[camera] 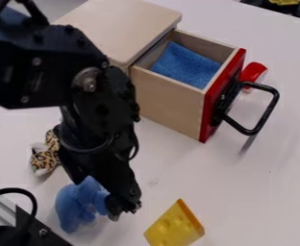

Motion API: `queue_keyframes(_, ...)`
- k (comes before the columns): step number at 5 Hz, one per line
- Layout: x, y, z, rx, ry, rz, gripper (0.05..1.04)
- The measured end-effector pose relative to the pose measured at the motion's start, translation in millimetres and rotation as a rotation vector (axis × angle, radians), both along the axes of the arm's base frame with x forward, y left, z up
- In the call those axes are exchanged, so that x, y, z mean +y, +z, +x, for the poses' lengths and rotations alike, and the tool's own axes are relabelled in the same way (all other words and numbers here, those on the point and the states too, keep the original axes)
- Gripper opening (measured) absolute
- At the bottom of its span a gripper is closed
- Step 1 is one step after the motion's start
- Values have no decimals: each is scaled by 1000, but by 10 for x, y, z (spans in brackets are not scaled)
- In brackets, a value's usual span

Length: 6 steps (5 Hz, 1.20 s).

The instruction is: Put the blue elephant in the drawer

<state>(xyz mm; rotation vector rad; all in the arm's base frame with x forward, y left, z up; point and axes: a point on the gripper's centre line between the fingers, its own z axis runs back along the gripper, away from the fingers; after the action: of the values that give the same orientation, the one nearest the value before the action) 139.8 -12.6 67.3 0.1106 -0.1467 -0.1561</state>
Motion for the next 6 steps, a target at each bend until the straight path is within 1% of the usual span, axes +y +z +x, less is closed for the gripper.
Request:
queue_keyframes(1,125,-80,86,1,4,25,999)
queue_keyframes(2,203,-229,169,51,6,49,999)
queue_keyframes(3,197,-466,259,128,-9,60,999)
queue_keyframes(4,133,-698,320,167,-8,18,958)
queue_keyframes(5,84,-697,306,179,-4,20,680)
queue_keyframes(6,48,-533,240,188,-22,41,375)
